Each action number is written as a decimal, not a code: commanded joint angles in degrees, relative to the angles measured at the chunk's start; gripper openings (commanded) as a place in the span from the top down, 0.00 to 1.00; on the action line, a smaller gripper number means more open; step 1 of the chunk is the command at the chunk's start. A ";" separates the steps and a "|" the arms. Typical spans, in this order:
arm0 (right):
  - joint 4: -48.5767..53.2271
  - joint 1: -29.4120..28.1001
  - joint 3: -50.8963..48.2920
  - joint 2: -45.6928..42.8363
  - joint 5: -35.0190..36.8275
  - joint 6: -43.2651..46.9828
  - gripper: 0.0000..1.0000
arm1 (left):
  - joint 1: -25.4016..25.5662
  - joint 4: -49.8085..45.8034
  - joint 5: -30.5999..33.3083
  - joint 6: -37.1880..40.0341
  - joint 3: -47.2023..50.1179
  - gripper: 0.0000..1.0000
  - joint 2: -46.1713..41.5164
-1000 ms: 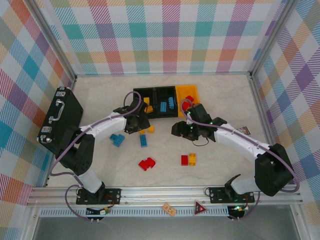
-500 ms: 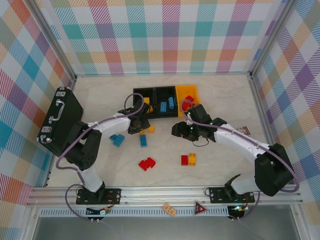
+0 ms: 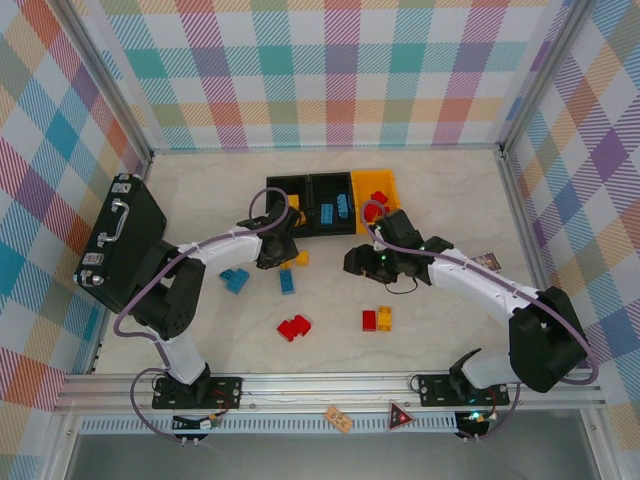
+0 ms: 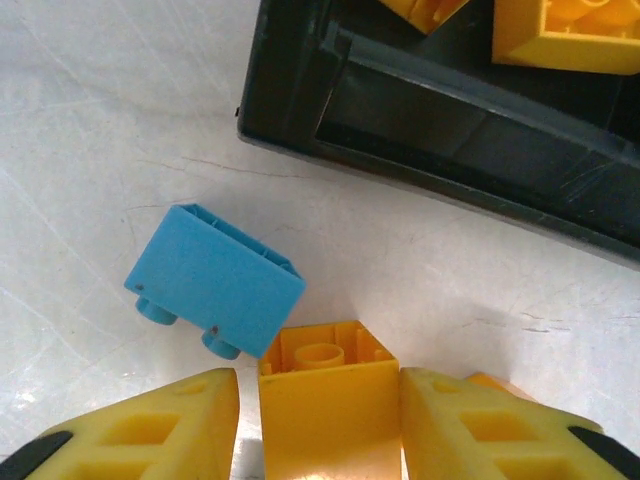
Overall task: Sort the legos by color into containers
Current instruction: Pick up the lego from the center of the table.
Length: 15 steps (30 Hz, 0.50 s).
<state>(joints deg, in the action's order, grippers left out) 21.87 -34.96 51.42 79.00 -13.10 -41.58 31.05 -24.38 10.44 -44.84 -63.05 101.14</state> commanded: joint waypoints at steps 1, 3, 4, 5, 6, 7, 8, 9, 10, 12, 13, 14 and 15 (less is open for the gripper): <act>-1.06 -0.46 -0.61 -1.14 0.09 -0.67 0.44 | 1.22 -3.71 1.47 1.03 -1.03 0.52 1.68; -1.10 -0.46 -0.71 -1.04 0.01 -0.70 0.44 | 1.77 -4.28 2.12 1.28 -1.63 0.52 2.38; -1.20 -0.46 -0.85 -1.04 0.05 -0.85 0.44 | 1.90 -4.27 2.30 1.30 -1.64 0.54 2.63; -1.28 -0.47 -1.03 -1.04 0.01 -0.95 0.44 | 2.08 -3.97 2.31 1.31 -1.58 0.56 2.81; -1.33 -0.46 -1.14 -1.13 0.01 -1.03 0.44 | 2.04 -3.88 2.28 1.25 -1.64 0.58 3.09; -1.31 -0.47 -1.22 -1.17 0.05 -1.04 0.44 | 2.05 -4.02 2.24 1.24 -1.71 0.62 3.35; -1.30 -0.46 -1.23 -1.26 0.10 -1.04 0.44 | 2.07 -4.26 2.29 1.27 -1.91 0.68 3.45; -1.22 -0.47 -1.32 -1.34 0.18 -1.04 0.44 | 2.09 -4.59 2.42 1.38 -2.08 0.70 3.15; -1.15 -0.48 -1.31 -1.48 0.27 -1.00 0.44 | 2.04 -4.81 2.63 1.35 -2.08 0.70 2.78; -1.29 -0.47 -1.50 -1.74 0.35 -0.96 0.44 | 2.08 -5.34 2.99 1.96 -2.24 0.71 1.26; -1.35 -0.46 -1.43 -1.75 0.36 -0.89 0.44 | 2.09 -5.94 3.09 2.24 -2.57 0.72 0.64; -1.32 -0.46 -1.50 -1.61 0.23 -0.95 0.44 | 2.08 -6.78 3.39 2.75 -3.01 0.73 -0.24; -1.60 -0.46 -1.43 -1.57 0.10 -0.96 0.44 | 2.13 -7.45 3.58 3.18 -3.33 0.73 -1.12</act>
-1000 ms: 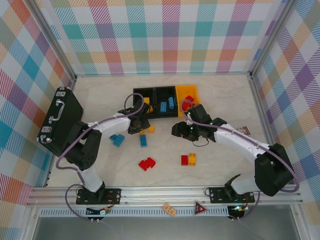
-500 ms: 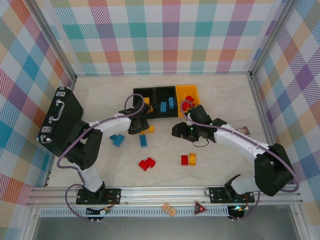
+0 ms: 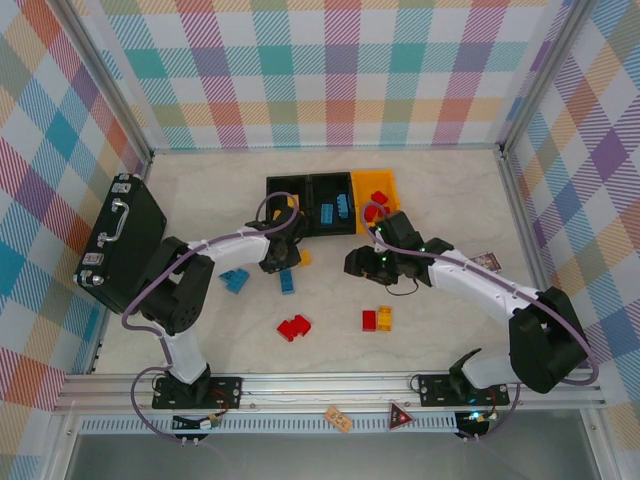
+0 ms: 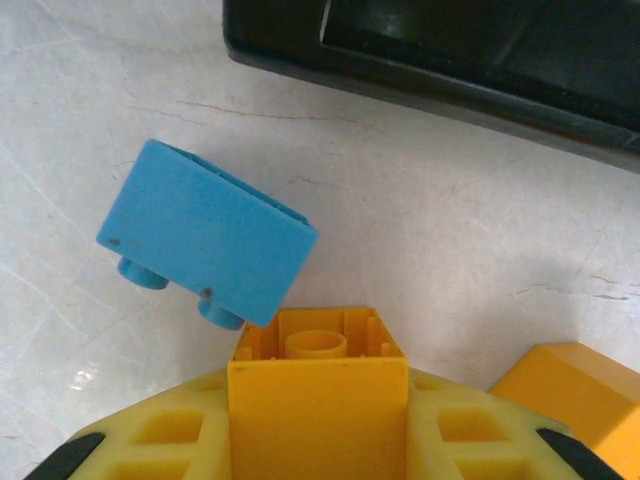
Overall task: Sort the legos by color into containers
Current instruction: Pick up the lego from the center of the table, then place the lego in the container.
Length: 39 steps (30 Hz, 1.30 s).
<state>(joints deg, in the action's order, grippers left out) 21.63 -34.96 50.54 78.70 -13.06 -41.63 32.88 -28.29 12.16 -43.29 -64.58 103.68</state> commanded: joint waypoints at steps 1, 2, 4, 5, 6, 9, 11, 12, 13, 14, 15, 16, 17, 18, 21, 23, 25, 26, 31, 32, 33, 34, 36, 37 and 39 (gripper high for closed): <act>-1.43 -0.47 -0.62 -1.18 -0.12 -0.91 0.44 | 0.25 -3.99 1.98 2.05 -2.10 0.73 -4.50; -1.52 -0.47 -0.56 -1.13 -0.21 -0.89 0.44 | 0.25 -4.70 2.21 2.67 -2.57 0.73 -5.51; -1.76 -0.46 -0.44 -1.03 -0.38 -0.87 0.44 | 0.23 -6.32 2.93 3.77 -4.00 0.73 -7.01; -1.83 -0.46 -0.29 -0.97 -0.45 -0.91 0.44 | 0.23 -7.10 3.25 4.55 -4.92 0.73 -7.66; -1.89 -0.46 -0.19 -0.97 -0.52 -0.82 0.44 | 0.18 -7.73 3.43 5.44 -6.01 0.73 -8.00; -2.10 -0.46 0.23 -0.81 -0.74 -0.62 0.44 | -0.31 -9.30 3.72 7.81 -10.20 0.73 -7.71; -1.83 -0.42 0.84 -0.57 -0.76 -0.41 0.44 | -0.92 -10.38 3.83 9.17 -13.39 0.73 -6.59; -1.66 -0.46 1.25 -0.56 -0.83 -0.26 0.44 | -1.36 -10.80 3.75 9.72 -15.17 0.73 -5.77; -1.69 -0.46 1.54 -0.55 -0.83 -0.19 0.44 | -1.71 -11.11 3.74 10.20 -16.62 0.73 -5.02; -1.53 -0.44 1.91 -0.51 -0.89 -0.07 0.44 | -2.13 -11.34 3.91 10.86 -18.35 0.73 -4.09; -1.41 -0.46 2.29 -0.53 -0.91 0.12 0.44 | -2.61 -11.74 3.75 11.32 -20.22 0.73 -2.90; -1.18 -0.46 2.64 -0.48 -0.92 0.22 0.44 | -3.09 -12.18 3.25 11.71 -21.87 0.73 -1.93; -1.07 -0.46 3.04 -0.48 -0.87 0.34 0.44 | -3.49 -12.56 2.92 12.22 -23.84 0.73 -0.68; -0.86 -0.46 3.47 -0.35 -0.91 0.49 0.44 | -3.91 -12.98 3.00 12.77 -25.71 0.73 0.43; -0.49 -0.46 4.52 0.07 -0.96 0.84 0.44 | -5.22 -14.23 2.46 14.07 -31.14 0.73 4.30; -0.47 -0.48 4.99 0.46 -1.09 0.93 0.44 | -6.06 -15.06 2.17 14.64 -34.58 0.73 6.94; -0.68 -0.55 5.37 0.82 -1.22 0.85 0.44 | -6.80 -15.75 2.29 15.30 -37.67 0.73 9.44; -0.70 -0.55 5.36 0.98 -1.27 0.85 0.44 | -7.20 -16.04 2.17 15.68 -39.24 0.72 10.79; -0.80 -0.61 5.44 1.70 -1.35 0.77 0.44 | -8.53 -18.92 2.53 17.20 -47.13 0.72 17.49; -0.88 -0.58 5.44 1.81 -1.27 0.80 0.44 | -8.75 -19.12 2.72 17.44 -48.36 0.71 18.58; -0.85 -0.59 5.44 2.03 -1.27 0.76 0.44 | -8.89 -19.37 2.96 17.62 -49.47 0.71 19.76; -1.00 -0.68 5.44 2.15 -1.34 0.70 0.44 | -9.09 -19.76 2.98 17.71 -50.40 0.71 20.86; -1.11 -0.65 5.41 2.42 -1.44 0.53 0.44 | -9.25 -20.47 3.30 17.84 -52.26 0.71 23.13; -1.19 -0.66 5.40 2.52 -1.44 0.52 0.44 | -9.24 -20.49 3.56 17.86 -52.68 0.71 23.91; -1.52 -0.66 5.18 2.84 -1.49 0.46 0.44 | -9.24 -20.36 4.53 17.93 -53.41 0.70 25.34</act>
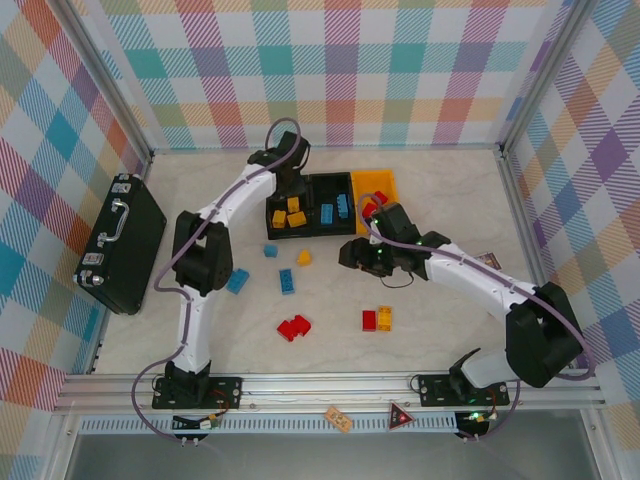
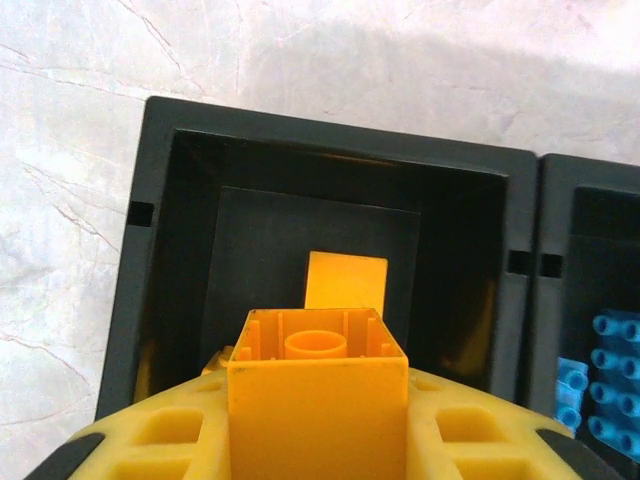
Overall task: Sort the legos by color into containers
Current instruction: Place the lego in the container.
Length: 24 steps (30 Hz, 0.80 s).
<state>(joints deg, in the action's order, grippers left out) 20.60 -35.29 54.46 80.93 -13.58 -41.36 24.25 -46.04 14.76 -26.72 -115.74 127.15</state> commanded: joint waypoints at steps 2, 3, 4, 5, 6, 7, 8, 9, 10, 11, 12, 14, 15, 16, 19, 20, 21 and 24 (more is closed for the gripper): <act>-0.66 -0.31 1.29 1.05 -1.05 0.06 0.44 | -0.65 -2.75 3.09 1.46 -2.99 0.69 2.96; -0.73 -0.34 1.28 1.24 -1.18 -0.04 0.44 | -0.67 -2.74 3.52 1.70 -3.34 0.69 3.52; -0.74 -0.31 1.27 1.33 -1.26 -0.03 0.44 | -0.63 -2.87 4.04 1.89 -3.72 0.68 3.97; -0.72 -0.37 1.22 1.43 -1.27 -0.11 0.44 | -0.65 -2.98 4.70 2.10 -4.04 0.68 4.40; -0.74 -0.31 1.18 1.43 -1.17 -0.09 0.44 | -0.65 -3.24 5.42 2.25 -4.38 0.67 4.91; -0.67 -0.31 1.10 1.34 -1.10 -0.03 0.44 | -0.66 -3.42 5.74 2.35 -4.65 0.66 5.26; -0.66 -0.31 1.05 1.43 -0.92 -0.03 0.44 | -0.63 -3.52 6.03 2.45 -4.83 0.65 5.53; -0.65 -0.35 1.00 1.32 -0.92 -0.03 0.44 | -0.69 -3.46 6.34 2.52 -4.84 0.64 5.68; -0.65 -0.31 1.00 1.34 -0.92 -0.04 0.44 | -0.64 -3.53 6.65 2.48 -4.86 0.63 5.74; -0.65 -0.31 0.98 1.44 -0.92 -0.12 0.44 | -0.63 -3.44 6.92 2.47 -4.85 0.61 5.74; -0.78 -0.31 0.85 1.43 -0.92 -0.16 0.44 | -0.65 -3.33 6.90 2.49 -4.87 0.59 5.72; -0.99 -0.30 0.74 1.51 -1.07 -0.39 0.44 | -0.61 -3.35 6.84 2.52 -4.89 0.51 5.69; -1.09 -0.32 0.68 1.52 -1.18 -0.31 0.44 | -0.65 -3.35 6.77 2.45 -5.01 0.49 5.58; -1.10 -0.31 0.65 1.51 -1.25 -0.46 0.44 | -0.64 -3.35 6.72 2.46 -4.85 0.48 5.48; -1.17 -0.31 0.57 1.43 -1.18 -0.47 0.44 | -0.45 -3.35 6.51 2.41 -4.84 0.47 5.08; -1.14 -0.31 0.56 1.34 -1.06 -0.47 0.44 | -0.30 -3.48 6.51 2.38 -4.83 0.47 4.74; -1.05 -0.30 0.52 1.20 -1.05 -0.38 0.44 | -0.17 -3.61 6.30 2.51 -4.78 0.48 4.31; -0.89 -0.31 0.45 1.01 -0.92 -0.20 0.44 | 0.72 -3.31 5.79 2.81 -3.73 0.48 2.19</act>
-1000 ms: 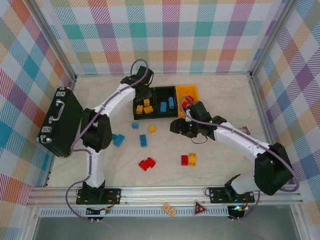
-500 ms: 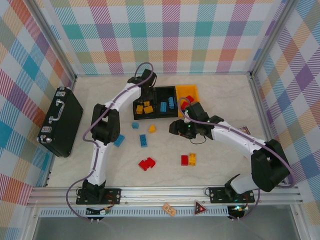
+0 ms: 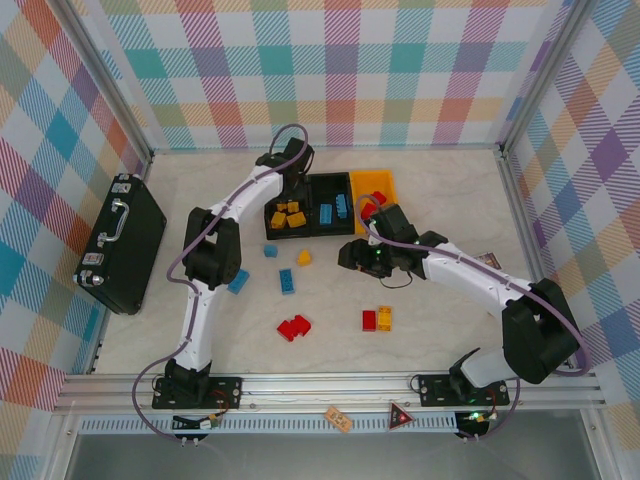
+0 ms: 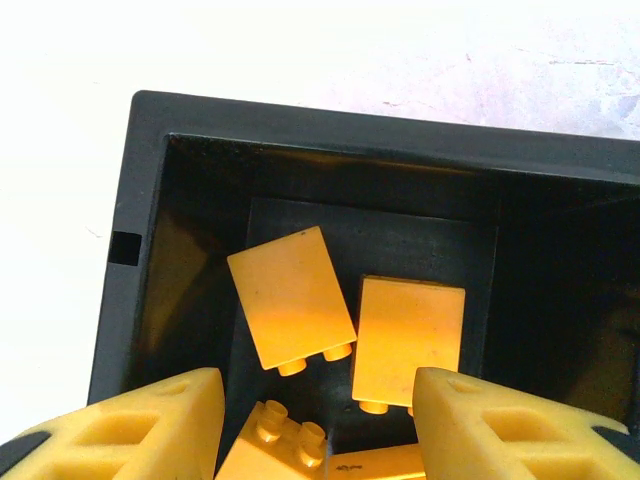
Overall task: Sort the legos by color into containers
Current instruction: Place the lego in the container, then pick up the lego from the center of the table.
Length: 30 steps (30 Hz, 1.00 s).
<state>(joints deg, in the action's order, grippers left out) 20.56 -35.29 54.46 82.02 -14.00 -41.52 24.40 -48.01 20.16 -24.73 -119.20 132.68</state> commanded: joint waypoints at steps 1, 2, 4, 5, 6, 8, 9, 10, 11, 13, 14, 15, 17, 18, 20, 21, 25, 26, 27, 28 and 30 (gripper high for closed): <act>-0.75 -0.32 0.39 -0.10 -0.31 -0.01 0.44 | 0.88 -1.16 -0.13 0.78 0.39 0.48 -4.20; -0.70 -0.31 0.39 -0.23 -0.33 0.02 0.44 | 1.14 -0.89 -0.69 0.75 1.33 0.48 -5.20; -0.64 -0.34 0.24 -0.52 -0.33 0.05 0.44 | 1.81 -0.21 -1.69 0.59 3.52 0.48 -7.70; -0.58 -0.32 0.13 -0.76 -0.32 0.03 0.44 | 2.15 0.23 -2.52 0.38 4.96 0.48 -9.06; -0.61 -0.31 -0.03 -0.97 -0.32 0.03 0.44 | 2.37 0.81 -3.28 0.10 6.35 0.48 -10.42; -0.33 -0.37 -0.31 -1.66 -0.11 0.12 0.44 | 2.79 2.23 -5.50 -0.73 10.25 0.48 -13.53; -0.10 -0.32 -0.47 -1.98 0.00 0.21 0.44 | 2.98 2.88 -6.08 -1.09 11.84 0.48 -14.82; 0.08 -0.40 -0.64 -2.34 0.18 0.37 0.44 | 3.23 3.52 -6.90 -1.50 13.74 0.48 -16.24; 0.43 -0.40 -0.73 -2.67 0.41 0.61 0.44 | 3.37 4.04 -7.84 -1.94 15.57 0.48 -17.55; 1.20 -0.37 -0.97 -3.47 1.26 1.38 0.44 | 3.88 5.07 -9.81 -2.94 19.02 0.48 -20.16; 1.61 -0.40 -1.10 -3.93 1.75 1.82 0.44 | 4.21 5.73 -10.76 -3.48 20.93 0.48 -21.51; 2.13 -0.40 -1.18 -4.43 2.29 2.28 0.44 | 4.57 6.35 -11.66 -3.91 22.93 0.48 -22.82; 2.80 -0.40 -1.51 -5.40 3.21 3.26 0.44 | 5.33 7.44 -13.04 -4.96 26.40 0.48 -25.02; 3.04 -0.40 -1.78 -6.03 3.48 3.76 0.44 | 5.72 7.86 -13.70 -5.52 28.21 0.48 -26.03; 3.25 -0.40 -2.15 -7.07 3.80 4.66 0.43 | 6.62 8.92 -14.43 -6.54 31.66 0.48 -27.92; 3.40 -0.48 -2.27 -7.52 3.81 5.21 0.43 | 7.03 9.80 -14.71 -7.32 33.61 0.48 -29.07; 3.42 -0.91 -3.25 -9.37 4.55 7.43 0.41 | 9.01 12.75 -15.46 -10.31 40.56 0.47 -32.56; 3.27 -1.01 -3.60 -9.74 4.67 7.91 0.40 | 9.60 13.35 -15.50 -10.93 41.94 0.47 -33.25; 3.18 -1.21 -3.96 -10.07 4.68 8.31 0.40 | 10.19 14.08 -15.46 -11.75 43.17 0.47 -33.65; 2.93 -1.35 -4.21 -10.26 4.69 8.49 0.39 | 10.76 14.62 -15.50 -12.22 44.03 0.45 -33.93; 2.73 -1.54 -4.90 -10.47 4.62 8.56 0.39 | 11.68 14.89 -15.17 -13.39 45.21 0.41 -33.67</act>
<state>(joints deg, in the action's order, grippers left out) 23.16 -36.29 50.78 72.64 -9.87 -35.05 34.94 -35.64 5.41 -34.89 -75.57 101.10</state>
